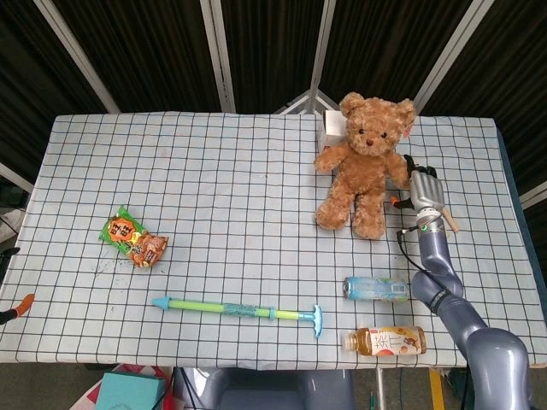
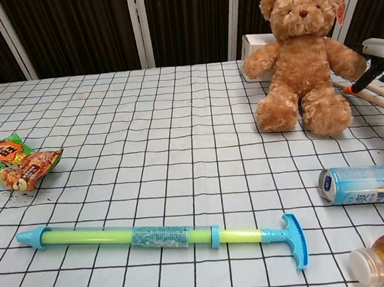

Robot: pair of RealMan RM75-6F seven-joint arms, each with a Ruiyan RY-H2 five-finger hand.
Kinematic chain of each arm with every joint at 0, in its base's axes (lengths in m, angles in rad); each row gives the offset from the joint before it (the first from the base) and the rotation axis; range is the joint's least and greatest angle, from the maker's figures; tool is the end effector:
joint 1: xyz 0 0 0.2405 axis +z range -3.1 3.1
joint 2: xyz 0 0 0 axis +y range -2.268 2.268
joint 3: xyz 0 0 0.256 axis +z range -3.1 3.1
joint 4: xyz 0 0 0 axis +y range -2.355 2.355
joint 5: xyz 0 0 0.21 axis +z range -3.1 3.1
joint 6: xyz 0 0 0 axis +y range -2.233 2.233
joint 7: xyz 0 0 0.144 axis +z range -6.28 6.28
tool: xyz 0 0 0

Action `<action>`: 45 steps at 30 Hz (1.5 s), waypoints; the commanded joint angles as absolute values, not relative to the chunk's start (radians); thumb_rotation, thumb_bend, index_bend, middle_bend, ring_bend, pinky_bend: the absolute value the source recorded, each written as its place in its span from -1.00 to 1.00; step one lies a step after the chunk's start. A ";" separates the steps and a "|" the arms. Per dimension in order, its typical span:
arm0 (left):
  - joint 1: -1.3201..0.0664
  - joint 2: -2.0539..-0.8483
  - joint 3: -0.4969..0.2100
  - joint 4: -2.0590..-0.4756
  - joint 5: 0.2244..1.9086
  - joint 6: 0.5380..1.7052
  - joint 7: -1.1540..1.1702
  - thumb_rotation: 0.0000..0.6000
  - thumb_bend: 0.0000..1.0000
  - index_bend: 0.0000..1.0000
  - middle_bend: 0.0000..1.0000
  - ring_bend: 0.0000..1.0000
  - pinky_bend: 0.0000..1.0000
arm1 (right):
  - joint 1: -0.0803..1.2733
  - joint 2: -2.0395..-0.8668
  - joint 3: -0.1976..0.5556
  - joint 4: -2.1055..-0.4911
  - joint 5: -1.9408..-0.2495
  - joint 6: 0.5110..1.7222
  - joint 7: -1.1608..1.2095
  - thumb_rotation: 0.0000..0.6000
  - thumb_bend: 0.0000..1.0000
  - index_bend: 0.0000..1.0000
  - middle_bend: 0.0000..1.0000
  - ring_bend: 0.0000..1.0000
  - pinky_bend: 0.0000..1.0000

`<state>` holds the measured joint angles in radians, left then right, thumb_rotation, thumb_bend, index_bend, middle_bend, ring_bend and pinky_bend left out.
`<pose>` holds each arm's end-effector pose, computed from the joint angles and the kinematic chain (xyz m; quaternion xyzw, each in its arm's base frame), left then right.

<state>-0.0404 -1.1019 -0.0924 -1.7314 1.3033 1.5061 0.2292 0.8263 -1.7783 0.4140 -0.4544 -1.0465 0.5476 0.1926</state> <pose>-0.3182 0.1715 0.1710 -0.5429 -0.3953 -0.3129 0.6717 -0.2914 -0.4706 0.0476 0.5302 -0.5329 0.3370 0.5669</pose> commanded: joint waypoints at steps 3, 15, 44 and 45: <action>-0.041 -1.101 -0.092 -1.732 1.304 1.505 0.229 1.00 -0.38 -0.64 -1.00 -1.00 -0.76 | 0.798 -1.712 0.415 -0.549 -1.005 0.534 0.125 1.00 -0.46 -1.00 -0.69 -0.88 -1.00; -0.042 -1.092 -0.090 -1.731 1.309 1.499 0.209 1.00 -0.38 -0.63 -1.00 -1.00 -0.76 | 0.669 -1.564 0.378 -0.750 -0.978 0.681 -0.002 1.00 -0.46 -1.00 -0.69 -0.88 -1.00; -0.051 -1.063 -0.066 -1.727 1.383 1.476 0.113 1.00 -0.38 -0.62 -1.00 -1.00 -0.76 | 0.011 -1.122 0.038 -1.578 -1.439 1.560 -0.070 1.00 -0.46 -0.86 -0.71 -0.89 -1.00; -0.053 -1.064 -0.067 -1.726 1.383 1.474 0.115 1.00 -0.38 -0.62 -1.00 -1.00 -0.76 | 0.009 -1.115 0.034 -1.580 -1.436 1.552 -0.068 1.00 -0.46 -0.86 -0.73 -0.90 -1.00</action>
